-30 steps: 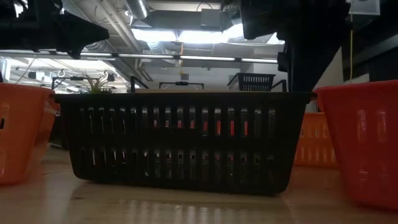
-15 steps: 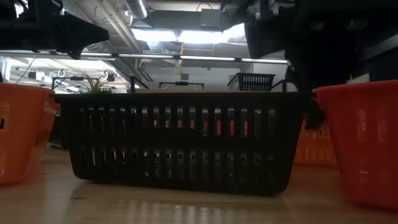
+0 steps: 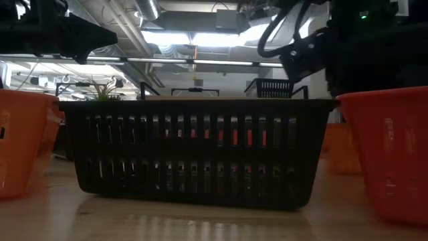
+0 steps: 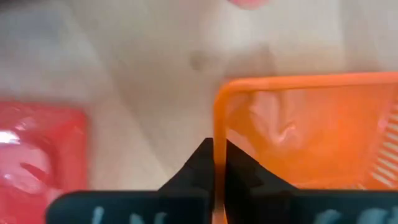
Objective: Stack baskets on shelf by color
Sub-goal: Put the middle orange basket on the shelf
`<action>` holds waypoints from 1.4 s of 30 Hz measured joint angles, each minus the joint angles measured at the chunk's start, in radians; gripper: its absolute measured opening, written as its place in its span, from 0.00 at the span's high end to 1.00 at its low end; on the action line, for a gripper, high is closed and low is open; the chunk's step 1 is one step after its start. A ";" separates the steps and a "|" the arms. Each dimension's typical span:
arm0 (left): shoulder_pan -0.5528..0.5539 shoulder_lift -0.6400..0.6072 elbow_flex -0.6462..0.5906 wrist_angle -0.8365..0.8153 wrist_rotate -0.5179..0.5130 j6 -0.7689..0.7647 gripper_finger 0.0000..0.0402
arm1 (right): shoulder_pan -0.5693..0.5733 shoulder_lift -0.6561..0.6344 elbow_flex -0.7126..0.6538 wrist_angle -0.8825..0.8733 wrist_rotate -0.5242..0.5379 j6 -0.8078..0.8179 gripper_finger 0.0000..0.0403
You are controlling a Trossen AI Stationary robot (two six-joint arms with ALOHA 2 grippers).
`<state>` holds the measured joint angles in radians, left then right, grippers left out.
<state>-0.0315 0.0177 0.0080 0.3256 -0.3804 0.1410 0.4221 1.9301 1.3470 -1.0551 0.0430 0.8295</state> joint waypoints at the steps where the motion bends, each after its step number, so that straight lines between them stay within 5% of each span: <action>1: 0.000 0.000 0.000 -0.001 0.000 0.000 0.80 | 0.000 0.000 0.013 -0.024 0.003 0.001 0.98; 10: 0.000 0.000 0.000 -0.001 0.000 0.001 0.80 | 0.002 0.000 0.308 -0.308 0.058 -0.011 0.99; 14: 0.000 0.000 0.000 -0.001 -0.001 0.001 0.80 | 0.002 -0.002 0.480 -0.318 0.257 -0.112 1.00; 19: 0.000 0.000 0.000 0.000 0.000 0.002 0.80 | -0.039 -0.002 0.652 -0.284 0.591 -0.425 1.00; 22: 0.000 0.000 0.000 0.000 -0.001 0.002 0.80 | -0.112 -0.002 0.732 -0.229 0.680 -0.630 1.00; 25: 0.000 0.000 0.000 0.000 0.000 0.002 0.80 | -0.219 -0.002 0.786 -0.127 0.610 -0.830 1.00; 30: 0.000 0.000 0.000 0.000 0.000 0.002 0.80 | -0.457 -0.002 0.787 0.075 0.330 -1.046 1.00; 36: 0.000 0.000 0.000 -0.001 -0.001 0.002 0.80 | -0.689 0.044 0.729 0.079 0.080 -1.073 1.00; 42: 0.000 0.000 0.000 -0.002 -0.003 0.053 0.80 | -0.742 0.089 0.722 0.069 -0.016 -1.128 1.00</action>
<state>-0.0315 0.0177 0.0080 0.3235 -0.3832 0.1941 -0.3199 2.0191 2.0689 -0.9863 0.0270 -0.2988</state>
